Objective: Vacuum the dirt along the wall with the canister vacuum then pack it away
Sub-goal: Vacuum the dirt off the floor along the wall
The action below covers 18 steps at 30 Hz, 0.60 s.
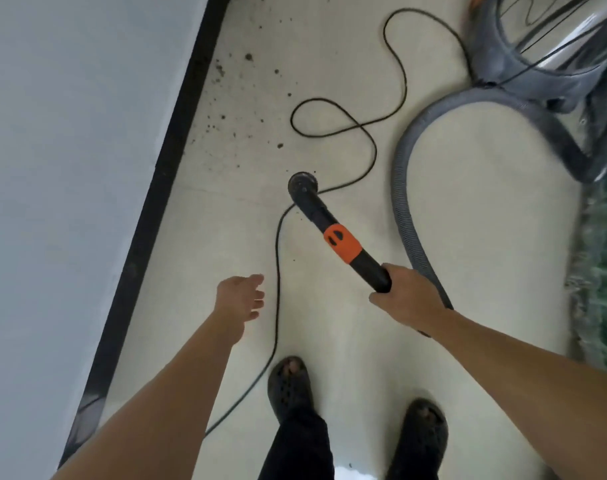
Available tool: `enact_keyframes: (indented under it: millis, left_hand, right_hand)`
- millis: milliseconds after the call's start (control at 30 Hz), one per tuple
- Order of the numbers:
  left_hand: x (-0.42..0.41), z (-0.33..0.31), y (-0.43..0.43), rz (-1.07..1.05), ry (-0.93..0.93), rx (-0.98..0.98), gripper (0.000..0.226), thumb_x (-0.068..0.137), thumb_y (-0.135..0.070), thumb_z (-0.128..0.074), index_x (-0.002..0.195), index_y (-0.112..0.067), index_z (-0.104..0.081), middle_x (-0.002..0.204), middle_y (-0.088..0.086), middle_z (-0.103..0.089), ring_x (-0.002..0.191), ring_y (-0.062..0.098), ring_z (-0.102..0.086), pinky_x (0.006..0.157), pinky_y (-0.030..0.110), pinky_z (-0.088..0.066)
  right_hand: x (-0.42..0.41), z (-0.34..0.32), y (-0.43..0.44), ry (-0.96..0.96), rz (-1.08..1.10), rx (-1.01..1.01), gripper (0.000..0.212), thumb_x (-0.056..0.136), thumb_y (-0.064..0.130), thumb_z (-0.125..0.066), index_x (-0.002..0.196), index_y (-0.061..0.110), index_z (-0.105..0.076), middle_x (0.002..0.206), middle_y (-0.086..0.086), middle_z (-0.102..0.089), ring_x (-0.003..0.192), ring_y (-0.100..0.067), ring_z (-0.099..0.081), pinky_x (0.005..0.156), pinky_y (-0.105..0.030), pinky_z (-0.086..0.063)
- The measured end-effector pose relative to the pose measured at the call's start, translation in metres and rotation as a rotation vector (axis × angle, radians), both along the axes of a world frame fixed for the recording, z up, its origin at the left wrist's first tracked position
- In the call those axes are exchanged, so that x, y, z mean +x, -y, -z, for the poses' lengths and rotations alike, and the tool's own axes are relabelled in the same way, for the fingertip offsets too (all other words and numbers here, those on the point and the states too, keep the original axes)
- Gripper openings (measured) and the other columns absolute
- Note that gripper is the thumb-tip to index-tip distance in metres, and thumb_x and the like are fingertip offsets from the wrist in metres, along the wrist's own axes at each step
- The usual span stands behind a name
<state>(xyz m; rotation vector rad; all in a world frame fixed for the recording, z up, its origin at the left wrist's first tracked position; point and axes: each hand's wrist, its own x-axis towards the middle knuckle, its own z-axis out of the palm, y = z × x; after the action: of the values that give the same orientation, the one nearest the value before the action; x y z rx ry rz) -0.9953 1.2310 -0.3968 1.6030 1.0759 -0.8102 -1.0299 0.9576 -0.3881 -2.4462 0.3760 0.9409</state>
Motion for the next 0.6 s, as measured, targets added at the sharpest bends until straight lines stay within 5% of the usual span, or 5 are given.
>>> enact_keyframes:
  millis: [133,267,400,600]
  left_hand:
    - [-0.052,0.082,-0.005,0.129,0.004,0.141,0.016,0.087,-0.016,-0.066,0.091,-0.001,-0.063,0.078,0.013,-0.061,0.069,0.026,-0.058,0.066,0.032,-0.048]
    - [-0.068,0.162,0.0,0.348,0.058,0.308,0.031,0.083,-0.021,-0.071,0.106,-0.003,-0.063,0.105,0.016,-0.066,0.103,0.035,-0.062,0.087,0.037,-0.051]
    - [-0.064,0.228,-0.001,0.556,0.142,0.461,0.051,0.083,-0.031,-0.07,0.125,-0.008,-0.052,0.122,0.01,-0.055,0.11,0.029,-0.056,0.089,0.035,-0.048]
    - [-0.057,0.284,-0.013,0.845,0.535,0.897,0.029,0.087,-0.022,-0.058,0.11,-0.004,-0.059,0.115,0.016,-0.051,0.107,0.034,-0.046,0.082,0.042,-0.044]
  right_hand:
    - [-0.022,0.06,0.018,0.084,-0.008,-0.058,0.014,0.076,0.03,-0.067,0.08,0.027,-0.054,0.068,0.004,-0.06,0.066,-0.023,-0.061,0.061,-0.032,-0.05]
    - [-0.048,0.12,0.027,0.11,-0.114,-0.134,0.014,0.078,0.036,-0.065,0.082,0.029,-0.054,0.067,0.008,-0.059,0.064,-0.016,-0.059,0.056,-0.028,-0.043]
    - [-0.084,0.178,0.028,0.098,-0.268,-0.181,0.016,0.081,0.044,-0.062,0.087,0.031,-0.055,0.068,0.008,-0.055,0.067,-0.016,-0.059,0.055,-0.028,-0.038]
    - [-0.103,0.236,0.0,0.21,-0.342,-0.223,0.021,0.084,0.049,-0.056,0.096,0.031,-0.057,0.065,0.011,-0.042,0.068,-0.015,-0.048,0.06,-0.029,-0.033]
